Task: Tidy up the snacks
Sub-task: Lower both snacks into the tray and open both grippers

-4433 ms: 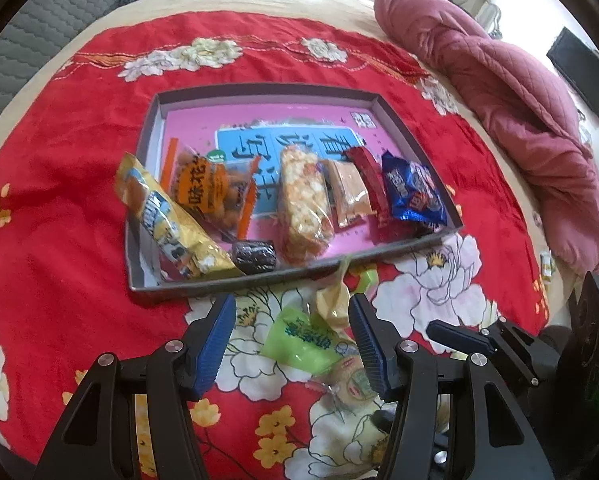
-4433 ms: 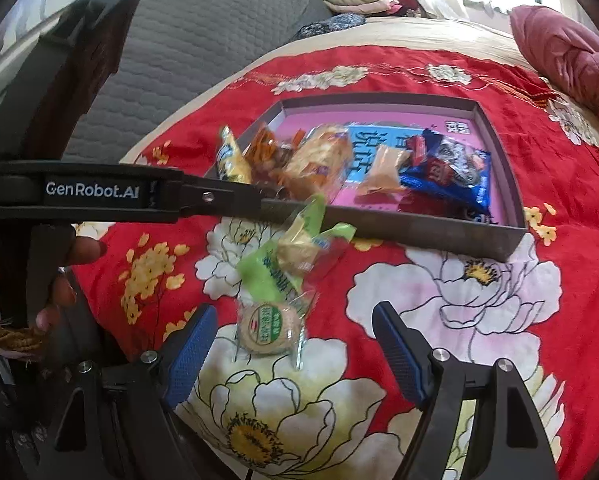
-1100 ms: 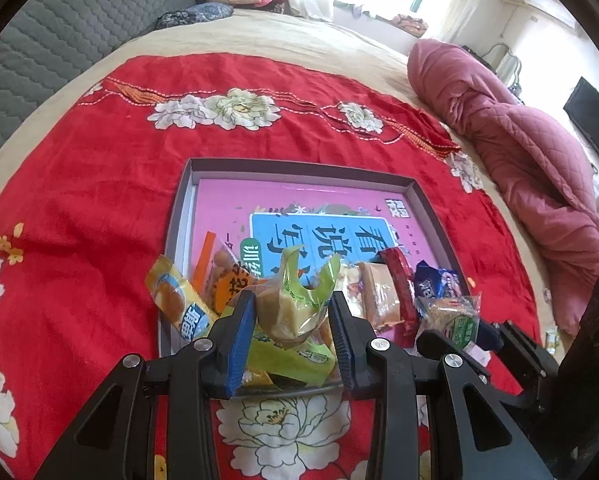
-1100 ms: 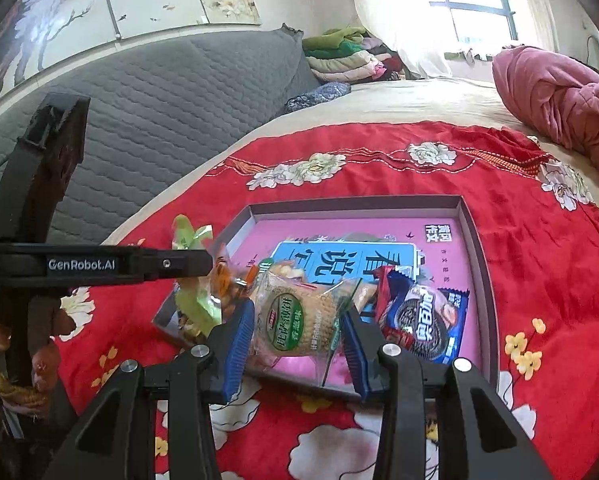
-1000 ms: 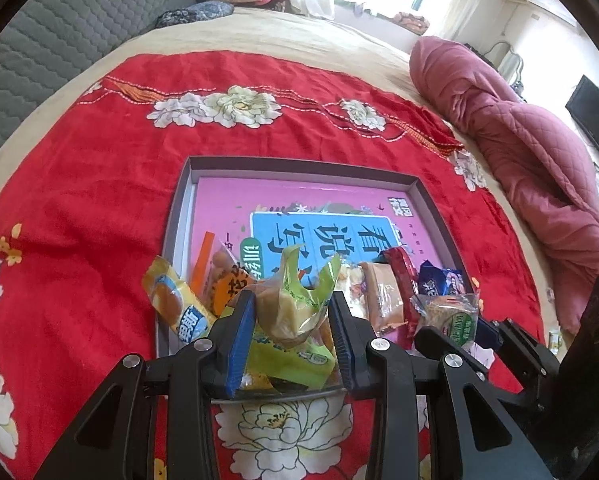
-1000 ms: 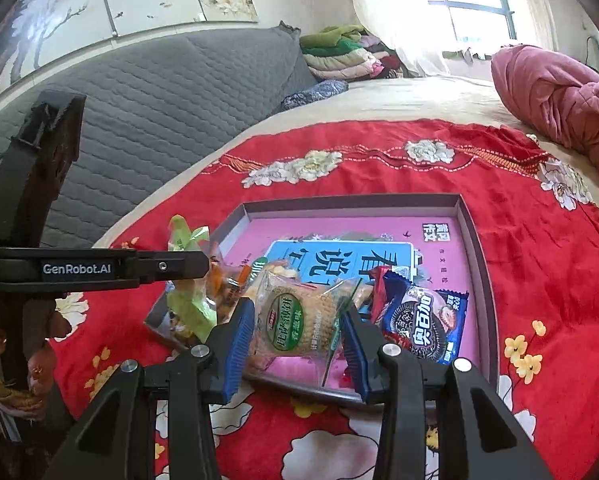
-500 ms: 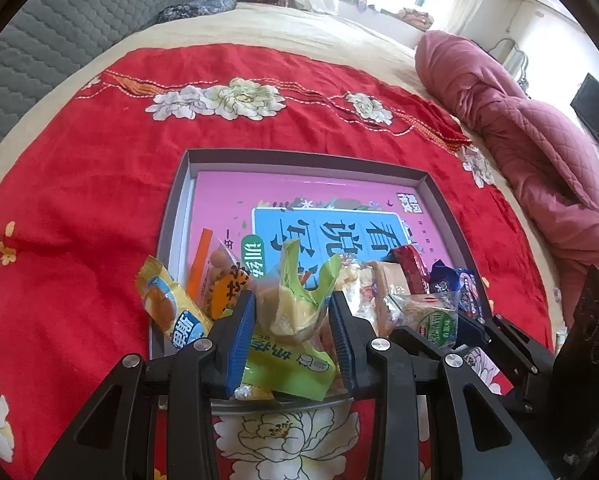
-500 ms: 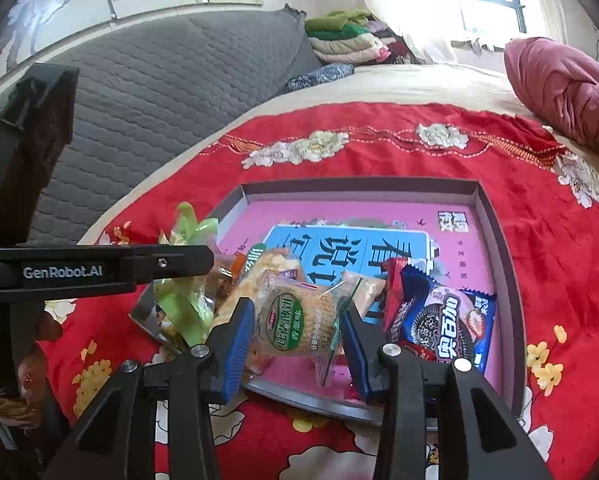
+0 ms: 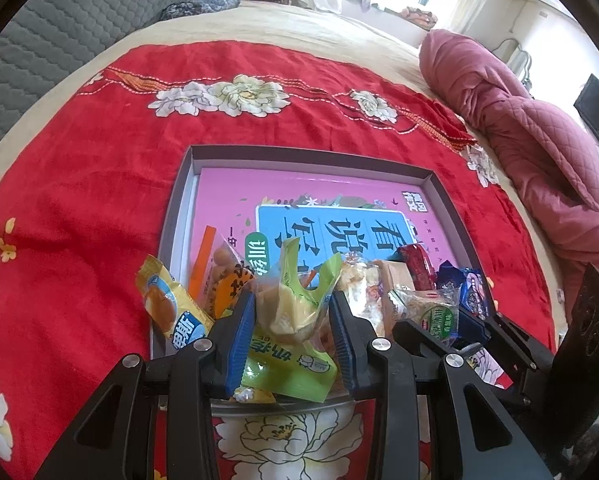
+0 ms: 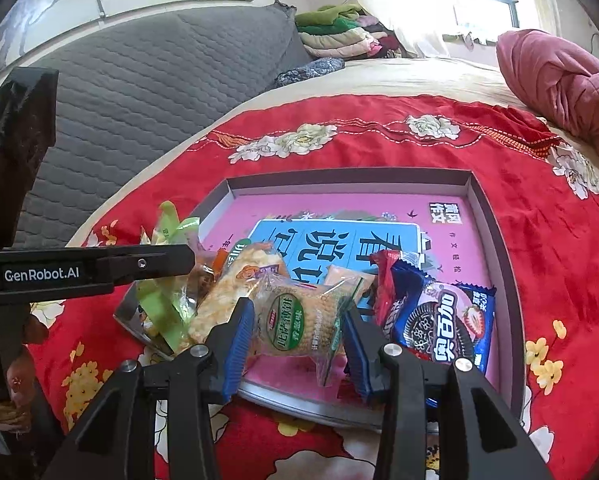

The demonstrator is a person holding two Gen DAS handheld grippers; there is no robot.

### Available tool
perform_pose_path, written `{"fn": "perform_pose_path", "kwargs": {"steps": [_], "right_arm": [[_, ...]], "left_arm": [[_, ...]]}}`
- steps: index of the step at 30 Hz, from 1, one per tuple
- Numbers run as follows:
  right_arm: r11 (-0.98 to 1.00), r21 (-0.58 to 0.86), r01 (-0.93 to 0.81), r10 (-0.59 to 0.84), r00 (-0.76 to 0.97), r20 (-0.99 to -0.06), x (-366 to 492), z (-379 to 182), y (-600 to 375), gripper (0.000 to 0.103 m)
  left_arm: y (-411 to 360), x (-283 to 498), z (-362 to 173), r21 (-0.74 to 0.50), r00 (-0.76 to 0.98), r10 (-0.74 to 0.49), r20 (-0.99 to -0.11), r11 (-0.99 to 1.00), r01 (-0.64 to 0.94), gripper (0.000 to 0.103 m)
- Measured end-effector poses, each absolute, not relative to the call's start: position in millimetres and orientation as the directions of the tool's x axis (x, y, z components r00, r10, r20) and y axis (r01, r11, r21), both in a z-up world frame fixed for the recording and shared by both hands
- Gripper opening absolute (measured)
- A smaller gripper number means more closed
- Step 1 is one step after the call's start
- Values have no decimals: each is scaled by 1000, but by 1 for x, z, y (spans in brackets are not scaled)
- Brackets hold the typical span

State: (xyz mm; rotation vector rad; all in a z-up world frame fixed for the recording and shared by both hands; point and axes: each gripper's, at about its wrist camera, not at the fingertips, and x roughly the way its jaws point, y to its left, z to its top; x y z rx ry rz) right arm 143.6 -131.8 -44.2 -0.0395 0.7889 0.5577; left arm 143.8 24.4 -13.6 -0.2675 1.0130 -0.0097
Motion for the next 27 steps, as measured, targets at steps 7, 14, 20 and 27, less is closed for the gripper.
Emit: {"fn": "perform_pose_path", "kwargs": {"steps": [7,14,20,27], "right_arm": [[859,172,-482,457,572,-681,145,-43,-133,44],[862,189,-471,463,577,-672,147,-40,-137,50],[862,200,-465,467,579,-668,148,-39,-139,50],[861,207,-465,473,582,-661,147,-37,-140,53]], "left_arm": [[24,144,-14,-222,530,-127,-838,968,-120,39],[23,144,-14,-213,526,-119,-842,969,-122,39],[24,143,-15,-219,520,-123,-845,967,-126,40],[25,142,-13,-207,523,-111,-845,970,-128,43]]}}
